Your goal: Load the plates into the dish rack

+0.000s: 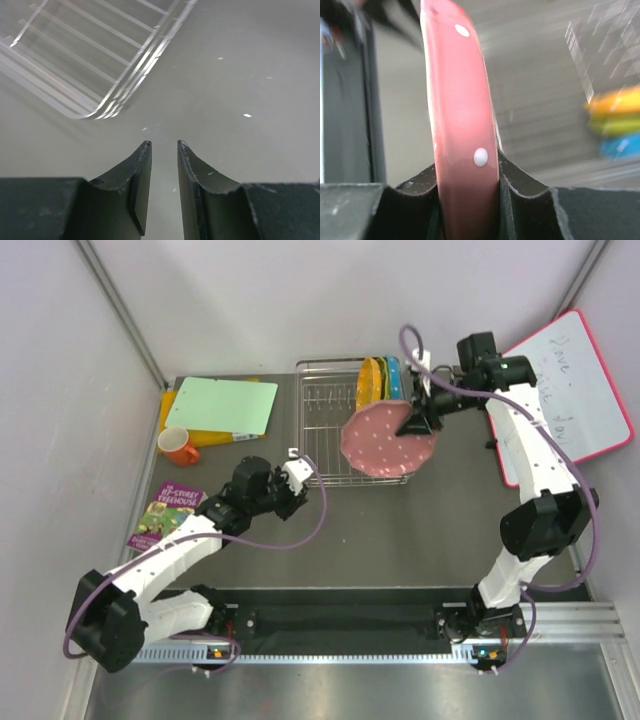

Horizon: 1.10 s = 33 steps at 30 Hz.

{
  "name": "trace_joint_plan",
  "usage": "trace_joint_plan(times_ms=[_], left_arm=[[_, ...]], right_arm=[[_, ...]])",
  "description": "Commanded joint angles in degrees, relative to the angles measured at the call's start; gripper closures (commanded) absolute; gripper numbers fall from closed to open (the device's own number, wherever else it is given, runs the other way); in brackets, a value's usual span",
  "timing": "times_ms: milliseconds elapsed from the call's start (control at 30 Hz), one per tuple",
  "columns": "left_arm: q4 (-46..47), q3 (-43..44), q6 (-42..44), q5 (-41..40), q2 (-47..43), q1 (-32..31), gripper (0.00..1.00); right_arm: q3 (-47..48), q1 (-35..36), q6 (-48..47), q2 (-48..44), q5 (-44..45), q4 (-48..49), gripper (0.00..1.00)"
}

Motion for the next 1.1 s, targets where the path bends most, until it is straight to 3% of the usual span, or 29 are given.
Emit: trace_joint_plan(times_ms=[0,33,100,133,200,233,300,333,400,433,633,900,1067], left_arm=[[-2.09,0.90,0.52,-1.86,-3.95,2.73,0.67],[-2.88,1.51,0.25,-1.77,-4.48,3.95,0.67],[-4.21,1.87,0.25,-1.60,-5.80,6.06,0.67],[-4.21,1.96,0.07,-1.68,-6.50,6.77,0.67],[-3.94,2.31,-0.28,-1.42,-6.68,8.96,0.67],[-3.77,2.83,-0.71,-1.42,-6.77,9.67,0.67],[-2.28,3.28,-2.12,-1.25,-6.86,11.95,0.67],[-1.93,3.45,-2.47,-1.16,-6.95,12.66,0.67],[-1.05,3.63,-3.44,-0.98,-7.30,14.15,0.67],[-0.78,3.54,-3.70,-0.72,-7.65,14.60,0.67],[0.98,1.44,-6.08,1.04,-9.58,17.85,0.67],[2.65,-0.85,-8.54,2.53,-11.34,21.28,0.67],[4.32,-1.73,-10.65,3.24,-11.78,22.86,0.66]], right_arm=[[7.21,3.11,26.42,-2.98,-8.16,12.59,1.00],[8.18,4.25,35.14,-2.63,-4.66,19.84,1.00],[10.91,4.61,42.66,-1.05,-1.93,31.52,1.00],[11.78,5.83,49.75,-0.61,5.84,35.09,1.00],[14.07,6.98,52.88,0.88,10.63,43.33,1.00],[15.03,9.07,53.77,1.24,19.36,45.30,1.00],[18.19,12.59,53.52,3.17,25.22,48.73,1.00],[19.51,14.26,52.12,3.87,38.22,49.35,1.00],[19.71,18.30,51.23,4.58,48.85,54.51,1.00],[19.70,19.71,50.36,4.84,59.95,56.28,1.00],[22.06,27.98,46.13,11.33,88.57,68.07,1.00],[23.31,30.27,46.84,19.34,103.02,74.22,1.00],[22.25,31.07,44.47,21.89,106.37,78.53,1.00]])
